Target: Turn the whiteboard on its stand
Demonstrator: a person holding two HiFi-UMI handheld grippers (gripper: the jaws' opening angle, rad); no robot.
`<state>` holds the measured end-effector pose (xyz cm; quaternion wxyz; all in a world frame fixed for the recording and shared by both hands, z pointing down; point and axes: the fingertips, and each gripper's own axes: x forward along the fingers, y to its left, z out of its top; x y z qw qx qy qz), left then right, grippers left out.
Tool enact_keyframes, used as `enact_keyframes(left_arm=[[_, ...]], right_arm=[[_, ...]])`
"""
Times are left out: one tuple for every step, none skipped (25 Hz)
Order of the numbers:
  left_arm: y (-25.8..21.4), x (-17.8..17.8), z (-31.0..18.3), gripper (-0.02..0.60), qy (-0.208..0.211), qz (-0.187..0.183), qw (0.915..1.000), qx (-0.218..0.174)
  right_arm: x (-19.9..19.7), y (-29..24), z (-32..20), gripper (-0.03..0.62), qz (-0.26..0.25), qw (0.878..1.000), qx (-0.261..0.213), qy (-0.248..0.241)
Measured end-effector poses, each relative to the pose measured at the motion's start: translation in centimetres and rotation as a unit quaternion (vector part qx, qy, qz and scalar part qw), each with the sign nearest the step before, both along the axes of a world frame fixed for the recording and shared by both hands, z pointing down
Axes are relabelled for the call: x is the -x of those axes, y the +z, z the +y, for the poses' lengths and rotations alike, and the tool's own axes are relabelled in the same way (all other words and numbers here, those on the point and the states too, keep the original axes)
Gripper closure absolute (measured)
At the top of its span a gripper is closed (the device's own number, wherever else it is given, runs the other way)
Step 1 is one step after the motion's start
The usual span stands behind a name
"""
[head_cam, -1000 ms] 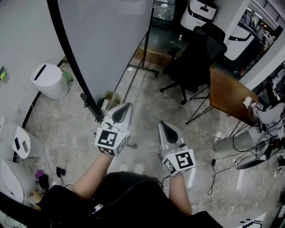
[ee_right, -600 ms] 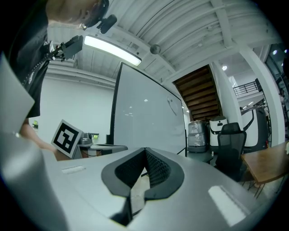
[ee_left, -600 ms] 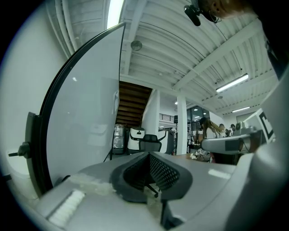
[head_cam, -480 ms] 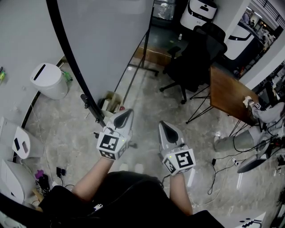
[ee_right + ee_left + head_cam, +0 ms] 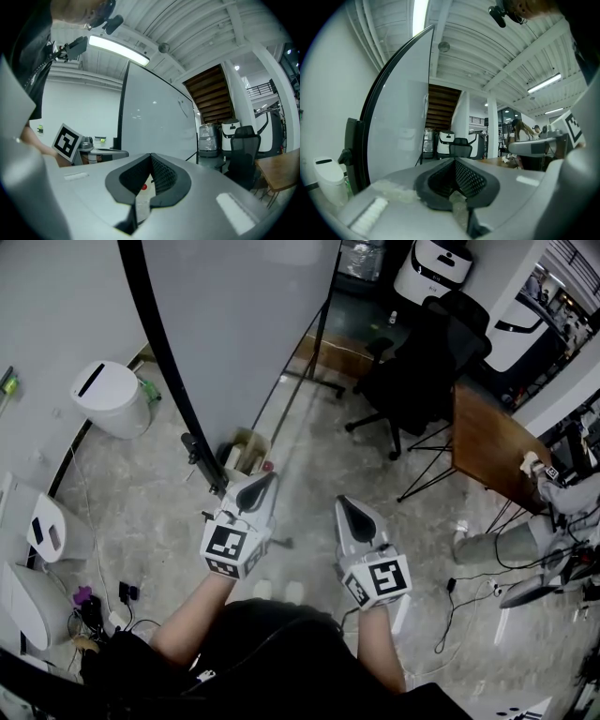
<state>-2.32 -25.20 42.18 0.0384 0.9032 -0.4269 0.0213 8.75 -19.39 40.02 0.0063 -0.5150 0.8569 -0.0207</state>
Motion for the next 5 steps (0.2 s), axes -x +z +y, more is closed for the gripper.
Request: enact_keyframes(left_arm=[[0.2, 0.3, -0.1, 0.577, 0.000, -0.001, 1.0000, 0.001], [0.4, 0.6, -0.2, 0.577, -0.001, -0.002, 1.0000, 0.000], [0.4, 0.9, -0.4, 0.577, -0.003, -0.002, 1.0000, -0.001], [0.4, 1.2, -0.5, 0.577, -0.005, -0.002, 1.0000, -0.001], [0.4, 1.5, -0.7, 0.578, -0.008, -0.003, 1.0000, -0.001]], right_arm=[[0.1, 0.0, -0.1, 0.588, 0.000, 1.000, 0.001, 0.000], [0.2, 0.1, -0.2, 0.588, -0.001, 1.000, 0.001, 0.000], [0.3, 0.1, -0.3, 0.588, -0.001, 1.000, 0.001, 0.001], [0.3, 0.1, -0.4, 0.588, -0.002, 1.000, 0.002, 0.001], [0.3, 0.2, -0.5, 0.588, -0.002, 1.000, 0.002, 0.002]])
